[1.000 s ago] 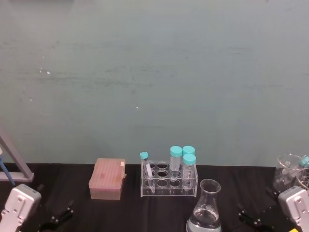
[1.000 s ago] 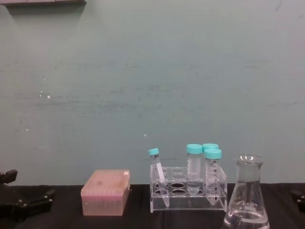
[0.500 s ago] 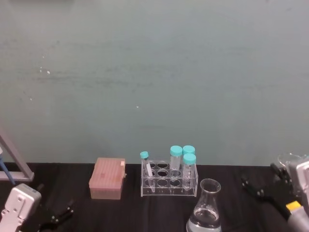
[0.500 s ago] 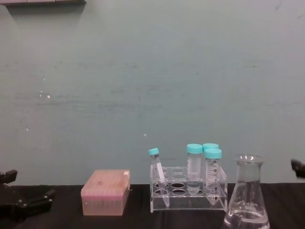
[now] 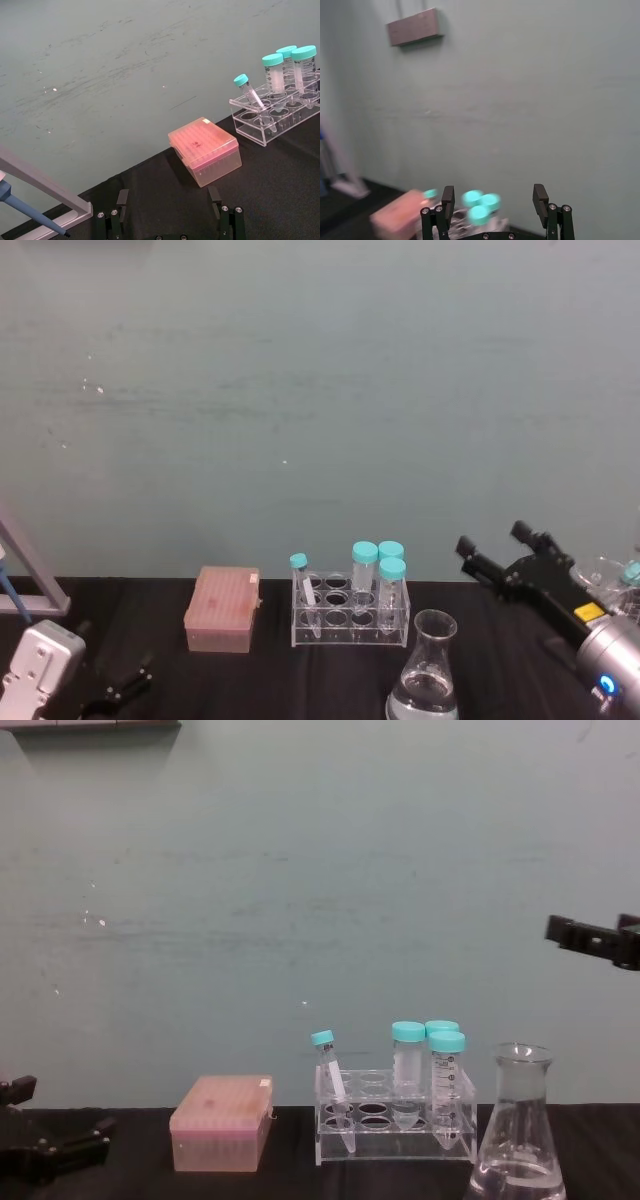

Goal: Pick up the beaker with the right gripper, shake it three times, and then put it down.

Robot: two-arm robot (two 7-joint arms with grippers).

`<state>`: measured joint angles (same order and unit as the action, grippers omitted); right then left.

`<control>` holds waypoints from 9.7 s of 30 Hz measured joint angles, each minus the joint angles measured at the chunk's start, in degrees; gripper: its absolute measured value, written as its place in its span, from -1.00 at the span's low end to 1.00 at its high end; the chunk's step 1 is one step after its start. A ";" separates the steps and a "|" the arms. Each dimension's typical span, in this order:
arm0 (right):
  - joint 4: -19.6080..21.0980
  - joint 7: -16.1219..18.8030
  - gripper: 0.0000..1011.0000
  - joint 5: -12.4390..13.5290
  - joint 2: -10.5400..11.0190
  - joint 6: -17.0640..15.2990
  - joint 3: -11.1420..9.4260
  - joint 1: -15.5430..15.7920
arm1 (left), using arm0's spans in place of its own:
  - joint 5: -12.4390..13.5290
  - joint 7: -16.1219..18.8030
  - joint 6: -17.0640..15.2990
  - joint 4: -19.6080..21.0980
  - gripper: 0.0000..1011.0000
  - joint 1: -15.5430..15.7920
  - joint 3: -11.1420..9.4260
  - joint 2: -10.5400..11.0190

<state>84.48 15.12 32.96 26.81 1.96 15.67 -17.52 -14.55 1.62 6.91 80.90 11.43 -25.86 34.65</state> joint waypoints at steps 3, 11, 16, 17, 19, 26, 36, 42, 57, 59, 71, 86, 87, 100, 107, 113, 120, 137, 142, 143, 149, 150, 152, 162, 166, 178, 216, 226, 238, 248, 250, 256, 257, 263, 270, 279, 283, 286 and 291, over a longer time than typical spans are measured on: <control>1.63 1.37 0.98 1.27 0.36 -2.71 -0.02 0.85 | 0.00 0.00 0.00 0.00 0.98 0.00 0.00 0.00; 4.48 3.91 0.98 2.17 1.72 -7.86 -0.11 3.41 | 0.00 0.00 0.00 0.00 0.98 0.00 0.00 0.00; 4.89 4.70 0.98 2.43 2.32 -8.86 -0.29 4.19 | 0.00 0.00 0.00 0.00 0.98 0.00 0.00 0.00; 4.91 4.83 0.98 2.44 2.45 -9.05 -0.27 4.29 | 0.00 0.00 0.00 0.00 0.98 0.00 0.00 0.00; 4.92 5.14 0.98 2.45 2.80 -9.67 -0.16 4.52 | 0.00 0.00 0.00 0.00 0.98 0.00 0.00 0.00; 4.38 5.88 0.98 2.01 3.57 -10.89 0.68 4.89 | 0.00 0.00 0.00 0.00 0.98 0.00 0.00 0.00; 3.90 6.72 0.98 0.72 4.02 -11.05 1.91 5.45 | 0.00 0.00 0.00 0.00 0.98 0.00 0.00 0.00; 3.23 7.00 0.98 -0.67 3.77 -9.99 2.58 5.51 | 0.00 0.00 0.00 0.00 0.98 0.00 0.00 0.00; -0.16 6.91 0.98 -4.09 1.28 -8.27 3.82 4.23 | 0.00 0.00 0.00 0.00 0.98 0.00 0.00 0.00; -0.94 6.90 0.98 -4.69 0.69 -7.95 4.04 3.88 | 0.00 0.00 0.00 0.00 0.98 0.00 0.00 0.00; -4.15 7.00 0.98 -6.74 -2.15 -6.27 4.34 2.44 | 0.00 0.00 0.00 0.00 0.98 0.00 0.00 0.00; -5.66 6.33 0.98 -8.80 -4.48 -6.17 3.93 1.57 | 0.00 0.00 0.00 0.00 0.98 0.00 0.00 0.00; -5.70 6.29 0.98 -8.85 -4.56 -6.21 3.87 1.57 | 0.00 0.00 0.00 0.00 0.98 0.00 0.00 0.00; -5.55 5.80 0.98 -9.11 -5.21 -7.22 2.82 2.10 | 0.00 0.00 0.00 0.00 0.98 0.00 0.00 0.00; -5.53 5.75 0.98 -9.19 -5.55 -7.31 2.53 2.15 | 0.00 0.00 0.00 0.00 0.98 0.00 0.00 0.00; -5.86 5.69 0.98 -9.40 -5.93 -7.30 2.45 2.04 | 0.00 0.00 0.00 0.00 0.98 0.00 0.00 0.00; -6.54 5.61 0.98 -9.39 -6.55 -7.32 2.25 1.54 | 0.00 0.00 0.00 0.00 0.98 0.00 0.00 0.00; -7.59 6.00 0.98 -9.47 -7.04 -7.27 2.53 0.78 | 0.00 0.00 0.00 0.00 0.98 0.00 0.00 0.00; -7.59 6.03 0.98 -9.48 -7.02 -7.24 2.52 0.77 | 0.00 0.00 0.00 0.00 0.98 0.00 0.00 0.00; -7.57 6.04 0.98 -9.48 -7.01 -7.23 2.52 0.78 | 0.00 0.00 0.00 0.00 0.98 0.00 0.00 0.00; -7.55 6.07 0.83 -9.48 -7.00 -7.23 2.52 0.78 | 0.00 0.00 0.00 0.00 0.98 0.00 0.00 0.00; -7.55 6.08 0.80 -9.47 -7.00 -7.23 2.52 0.78 | 0.00 0.00 0.00 0.00 0.98 0.00 0.00 0.00; -7.53 6.08 0.68 -9.47 -7.00 -7.23 2.52 0.79 | 0.00 0.00 0.00 0.00 0.98 0.00 0.00 0.00; -7.48 6.08 0.12 -9.43 -7.00 -7.23 2.52 0.82 | 0.00 0.00 0.00 0.00 0.98 0.00 0.00 0.00; -7.47 6.07 -0.10 -9.41 -6.99 -7.23 2.51 0.82 | 0.00 0.00 0.00 0.00 0.98 0.00 0.00 0.00; -7.24 6.07 -0.10 -9.41 -6.89 -7.20 2.51 1.03 | 0.00 0.00 0.00 0.00 0.98 0.00 0.00 0.00; -3.86 6.56 -0.11 3.12 -9.36 -16.90 -4.64 0.86 | 0.00 0.00 0.00 0.00 0.98 0.00 0.00 0.00; -4.07 2.07 -0.11 22.57 -16.84 -28.76 -15.06 2.38 | 0.00 0.00 0.00 0.00 0.98 0.00 0.00 0.00; -3.70 -2.66 -0.11 30.47 -19.36 -32.42 -18.15 3.17 | 0.00 0.00 0.00 0.00 0.98 0.00 0.00 0.00; -2.27 -0.74 -0.11 -1.61 -6.77 -9.38 -2.93 2.03 | 0.00 0.00 0.00 0.00 0.98 0.00 0.00 0.00; -2.45 -2.16 -0.11 -9.77 -4.61 -4.42 -0.38 1.40 | 0.00 0.00 0.00 0.00 0.98 0.00 0.00 0.00; -4.00 -7.53 -0.11 -27.27 -0.64 4.32 4.22 -0.03 | 0.00 0.00 0.00 0.00 0.98 0.00 0.00 0.00; -4.55 -9.27 -0.11 -31.62 0.16 6.05 5.21 -0.42 | 0.00 0.00 0.00 0.00 0.98 0.00 0.00 0.00; -6.72 -15.67 -0.11 -45.70 2.46 10.80 8.13 -1.81 | 0.00 0.00 0.00 0.00 0.98 0.00 0.00 0.00; -8.09 -18.83 -0.11 -53.41 3.38 12.46 9.29 -2.50 | 0.00 0.00 0.00 0.00 0.98 0.00 0.00 0.00; -9.24 -20.14 -0.11 -57.84 3.44 13.62 9.45 -3.10 | 0.00 0.00 0.00 0.00 0.98 0.00 0.00 0.00; -7.73 -15.22 -0.11 -51.29 2.45 13.29 7.52 -1.89 | 0.00 0.00 0.00 0.00 0.98 0.00 0.00 0.00; -5.90 -9.02 -0.11 -42.76 1.04 10.48 5.10 -0.50 | 0.00 0.00 0.00 0.00 0.98 0.00 0.00 0.00; -3.40 0.21 -0.11 -28.55 -1.59 3.95 0.70 1.27 | 0.00 0.00 0.00 0.00 0.98 0.00 0.00 0.00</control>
<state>81.08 15.33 4.40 25.22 5.90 16.37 -16.25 -14.55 1.62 6.91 80.90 11.43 -25.86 34.65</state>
